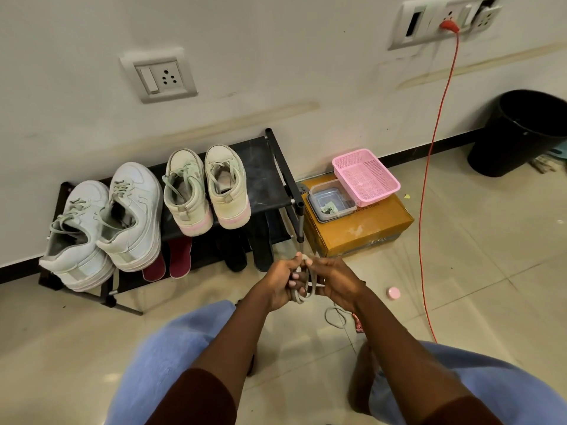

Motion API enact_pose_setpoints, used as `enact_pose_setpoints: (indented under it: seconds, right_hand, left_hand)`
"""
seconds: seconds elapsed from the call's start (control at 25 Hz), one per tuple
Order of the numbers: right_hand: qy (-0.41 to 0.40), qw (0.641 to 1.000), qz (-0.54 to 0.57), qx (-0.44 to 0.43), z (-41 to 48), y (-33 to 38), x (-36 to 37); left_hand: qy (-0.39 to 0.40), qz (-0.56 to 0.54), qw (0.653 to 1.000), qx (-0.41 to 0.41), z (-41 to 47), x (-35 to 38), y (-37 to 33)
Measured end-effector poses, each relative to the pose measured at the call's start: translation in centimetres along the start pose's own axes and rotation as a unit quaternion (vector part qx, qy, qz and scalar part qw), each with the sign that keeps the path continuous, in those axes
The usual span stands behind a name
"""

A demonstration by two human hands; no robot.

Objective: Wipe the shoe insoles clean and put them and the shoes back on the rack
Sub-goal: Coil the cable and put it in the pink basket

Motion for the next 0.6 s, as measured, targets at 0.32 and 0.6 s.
enact_pose_setpoints:
  seconds: [0.32,0.6]
  right_hand:
    - [-0.057,0.984,-0.165,0.026,1.5,0.3,-5.1]
    - [-0.156,0.898,-0.412,0.001,5.7,6.6,-13.4]
  left_hand:
    - [-0.058,0.142,0.988,0.035,4.0,-0.7,-0.6]
    - [-0.037,0.359,0.928,0.095,13.2,4.2,-4.6]
Point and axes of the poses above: each hand's wrist, its own z-axis towards the middle knuckle, its own x-axis out of the palm, y = z × x, the point moved 9 cm from there along z, towards the middle knuckle, and after that the axes turned 5 degrees about x, right-handed, at the moved point
